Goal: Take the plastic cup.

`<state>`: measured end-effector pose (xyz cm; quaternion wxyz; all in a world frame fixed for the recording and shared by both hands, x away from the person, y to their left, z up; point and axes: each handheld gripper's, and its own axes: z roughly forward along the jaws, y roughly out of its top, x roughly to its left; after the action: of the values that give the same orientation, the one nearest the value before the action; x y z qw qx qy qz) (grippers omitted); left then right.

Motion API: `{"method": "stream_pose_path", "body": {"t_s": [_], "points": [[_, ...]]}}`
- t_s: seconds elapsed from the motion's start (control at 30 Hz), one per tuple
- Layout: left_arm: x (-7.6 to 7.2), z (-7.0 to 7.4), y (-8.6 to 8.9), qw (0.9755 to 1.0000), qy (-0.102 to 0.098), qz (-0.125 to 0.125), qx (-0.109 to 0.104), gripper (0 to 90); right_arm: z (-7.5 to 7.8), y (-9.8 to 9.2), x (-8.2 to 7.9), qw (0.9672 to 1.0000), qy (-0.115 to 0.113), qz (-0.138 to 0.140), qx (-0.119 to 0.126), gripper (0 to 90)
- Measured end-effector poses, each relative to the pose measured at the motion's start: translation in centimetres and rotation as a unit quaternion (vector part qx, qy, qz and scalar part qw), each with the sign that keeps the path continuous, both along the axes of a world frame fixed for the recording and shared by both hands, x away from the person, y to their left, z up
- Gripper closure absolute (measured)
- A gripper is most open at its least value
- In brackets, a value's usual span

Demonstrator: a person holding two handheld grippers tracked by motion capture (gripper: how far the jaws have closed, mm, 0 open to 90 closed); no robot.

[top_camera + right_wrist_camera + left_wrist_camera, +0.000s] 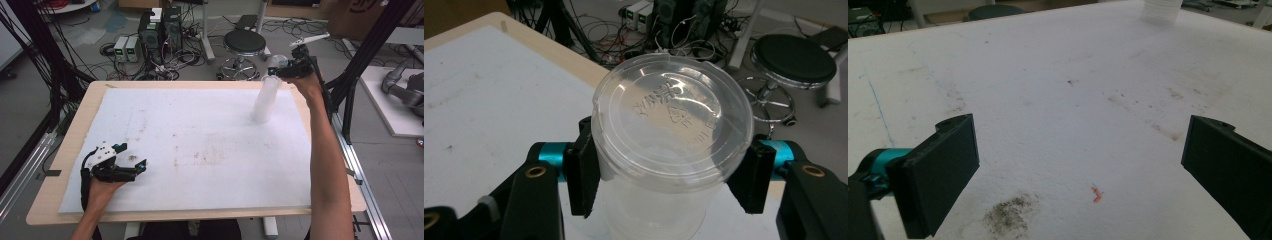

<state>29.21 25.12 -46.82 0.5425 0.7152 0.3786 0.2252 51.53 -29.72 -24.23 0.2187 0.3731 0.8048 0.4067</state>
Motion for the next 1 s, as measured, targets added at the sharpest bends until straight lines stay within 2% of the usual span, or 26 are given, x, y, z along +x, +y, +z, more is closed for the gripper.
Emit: {"method": "stream_pose_path", "body": {"t_s": [0.13, 0.17, 0.33, 0.57, 0.73, 0.87, 1.0], "points": [[0.0, 0.0, 0.0, 1.0, 0.001, -0.001, 0.0, 1.9, 2.1, 0.3, -0.4, 0.9999, -0.009, -0.002, -0.005, 40.0], [0.0, 0.0, 0.0, 1.0, 0.0, -0.002, 0.0, 1.9, 3.1, 0.4, -0.5, 0.9998, -0.016, -0.002, -0.008, 40.2], [0.0, 0.0, 0.0, 1.0, 0.0, -0.002, 0.0, 1.9, 4.0, 0.6, -0.7, 0.9998, -0.02, -0.001, -0.007, 40.3], [0.0, 0.0, 0.0, 1.0, 0.003, -0.002, 0.0, 1.9, 4.3, 0.6, -1.4, 0.9997, -0.019, 0.014, 0.0, 40.3], [0.1, 0.0, 0.0, 1.0, 0.005, -0.002, -0.004, 1.9, 4.4, 0.7, -3.0, 0.9992, -0.016, 0.034, 0.015, 40.3], [0.1, 0.0, 0.1, 1.0, 0.004, -0.004, -0.006, 1.9, 4.3, 1.0, -5.0, 0.9967, -0.023, 0.069, 0.036, 40.2], [0.1, 0.0, 0.1, 1.0, 0.006, -0.005, -0.005, 1.9, 3.7, 1.9, -7.3, 0.9924, -0.026, 0.109, 0.052, 40.2]]}}
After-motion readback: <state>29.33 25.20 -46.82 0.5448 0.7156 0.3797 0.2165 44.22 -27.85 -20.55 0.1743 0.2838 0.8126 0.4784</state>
